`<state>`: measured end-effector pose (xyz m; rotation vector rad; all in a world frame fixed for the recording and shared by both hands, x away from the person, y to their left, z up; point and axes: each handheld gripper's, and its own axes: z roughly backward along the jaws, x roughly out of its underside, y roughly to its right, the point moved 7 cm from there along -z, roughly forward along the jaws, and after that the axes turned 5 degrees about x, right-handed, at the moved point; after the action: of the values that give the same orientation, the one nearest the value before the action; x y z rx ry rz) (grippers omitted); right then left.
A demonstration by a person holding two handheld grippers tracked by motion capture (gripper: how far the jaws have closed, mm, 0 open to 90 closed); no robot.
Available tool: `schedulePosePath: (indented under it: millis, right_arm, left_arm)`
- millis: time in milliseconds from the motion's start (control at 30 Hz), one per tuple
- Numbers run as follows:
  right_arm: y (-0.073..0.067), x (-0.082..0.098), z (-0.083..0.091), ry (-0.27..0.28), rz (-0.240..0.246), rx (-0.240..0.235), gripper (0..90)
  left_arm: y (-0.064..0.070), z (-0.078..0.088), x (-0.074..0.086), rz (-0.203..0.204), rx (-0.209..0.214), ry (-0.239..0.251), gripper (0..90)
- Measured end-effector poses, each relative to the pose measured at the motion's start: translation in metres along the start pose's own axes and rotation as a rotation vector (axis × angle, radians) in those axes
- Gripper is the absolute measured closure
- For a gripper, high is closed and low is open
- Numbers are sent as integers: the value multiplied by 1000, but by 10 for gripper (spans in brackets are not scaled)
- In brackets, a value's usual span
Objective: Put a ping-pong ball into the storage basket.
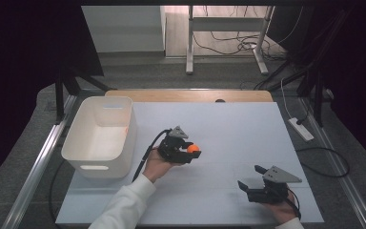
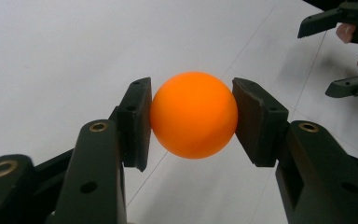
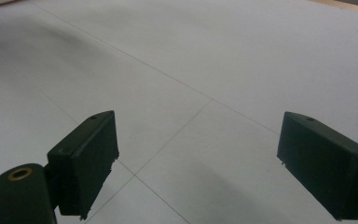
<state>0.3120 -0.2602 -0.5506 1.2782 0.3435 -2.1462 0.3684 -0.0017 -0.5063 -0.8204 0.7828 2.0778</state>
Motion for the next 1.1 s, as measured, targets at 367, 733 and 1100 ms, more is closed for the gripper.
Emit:
schedulePosePath:
  millis: [367, 733, 1100]
  right_arm:
    - [0, 0, -1, -1, 0, 2, 121]
    - [0, 0, -1, -2, 0, 2, 121]
    - [0, 0, -1, -2, 2, 4, 122]
  left_arm:
    - [0, 17, -6, 7, -7, 57, 501]
    - [3, 31, -13, -2, -12, 101, 501]
    - [5, 42, -18, -6, -21, 130, 500]
